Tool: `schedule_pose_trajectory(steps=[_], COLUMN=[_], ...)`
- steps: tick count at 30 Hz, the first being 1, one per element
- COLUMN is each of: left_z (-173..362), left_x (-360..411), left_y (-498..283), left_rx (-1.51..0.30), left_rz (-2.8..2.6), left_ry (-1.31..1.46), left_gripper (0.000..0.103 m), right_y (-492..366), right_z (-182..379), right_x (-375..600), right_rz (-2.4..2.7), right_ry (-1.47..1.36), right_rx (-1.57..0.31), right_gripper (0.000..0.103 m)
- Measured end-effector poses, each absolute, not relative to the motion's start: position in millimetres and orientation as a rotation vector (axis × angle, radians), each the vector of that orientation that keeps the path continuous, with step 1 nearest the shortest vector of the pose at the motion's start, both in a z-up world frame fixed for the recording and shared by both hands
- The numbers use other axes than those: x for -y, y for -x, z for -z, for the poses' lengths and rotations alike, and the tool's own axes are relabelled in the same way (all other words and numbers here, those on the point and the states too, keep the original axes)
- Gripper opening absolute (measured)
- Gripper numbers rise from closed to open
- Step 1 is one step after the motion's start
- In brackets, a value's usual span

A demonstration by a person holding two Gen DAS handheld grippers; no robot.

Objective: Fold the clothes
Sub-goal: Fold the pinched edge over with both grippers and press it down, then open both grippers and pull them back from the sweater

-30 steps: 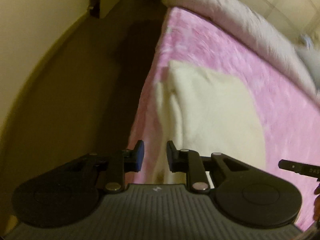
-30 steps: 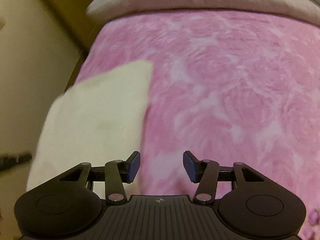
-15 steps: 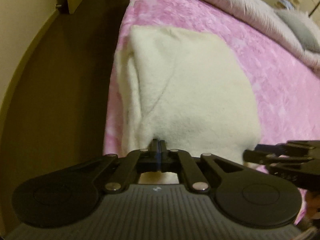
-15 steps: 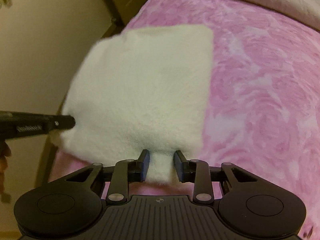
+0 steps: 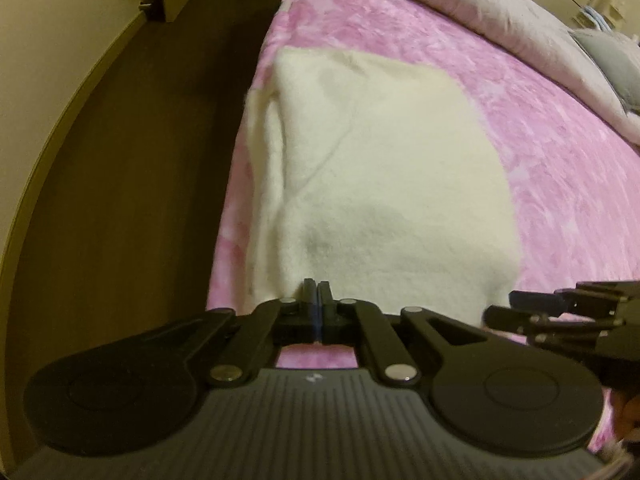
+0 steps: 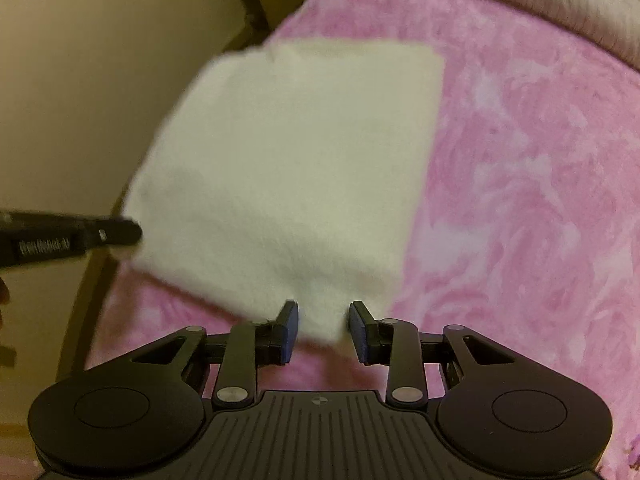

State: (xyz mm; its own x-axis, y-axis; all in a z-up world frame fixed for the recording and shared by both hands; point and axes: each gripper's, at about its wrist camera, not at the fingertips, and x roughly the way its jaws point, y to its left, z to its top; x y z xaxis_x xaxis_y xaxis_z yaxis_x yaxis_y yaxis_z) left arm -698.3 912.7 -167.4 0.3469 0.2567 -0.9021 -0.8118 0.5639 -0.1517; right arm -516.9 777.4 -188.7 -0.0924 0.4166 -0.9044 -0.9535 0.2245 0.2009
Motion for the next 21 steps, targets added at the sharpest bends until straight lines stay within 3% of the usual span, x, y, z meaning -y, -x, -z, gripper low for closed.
schedule_pose_trajectory(steps=[10, 13, 18, 21], left_z=[140.8, 132.8, 121.0, 104.0], left_x=[-894.2, -884.7, -869.6, -857.1], left_y=[706.9, 718.7, 729.7, 729.3], left_rx=[-0.94, -0.96, -0.994, -0.988], left_rz=[-0.871, -0.932, -1.037, -1.1], left_ry=[0.721, 0.774, 0.877, 0.905], left_gripper=[0.004, 0.016, 0.016, 0.022], right_y=[504.4, 504.8, 508.6, 508.4], right_z=[177.3, 170.4, 162.7, 151.1], right_x=[-766.5, -758.1, -744.5, -739.4], right_rz=[-1.319, -1.336, -1.368, -1.402], right_ry=[0.64, 0.673, 0.738, 0.763], right_rx=[-1.189, -1.216, -1.263, -1.261], right_gripper=[0.033, 0.033, 0.033, 0.038])
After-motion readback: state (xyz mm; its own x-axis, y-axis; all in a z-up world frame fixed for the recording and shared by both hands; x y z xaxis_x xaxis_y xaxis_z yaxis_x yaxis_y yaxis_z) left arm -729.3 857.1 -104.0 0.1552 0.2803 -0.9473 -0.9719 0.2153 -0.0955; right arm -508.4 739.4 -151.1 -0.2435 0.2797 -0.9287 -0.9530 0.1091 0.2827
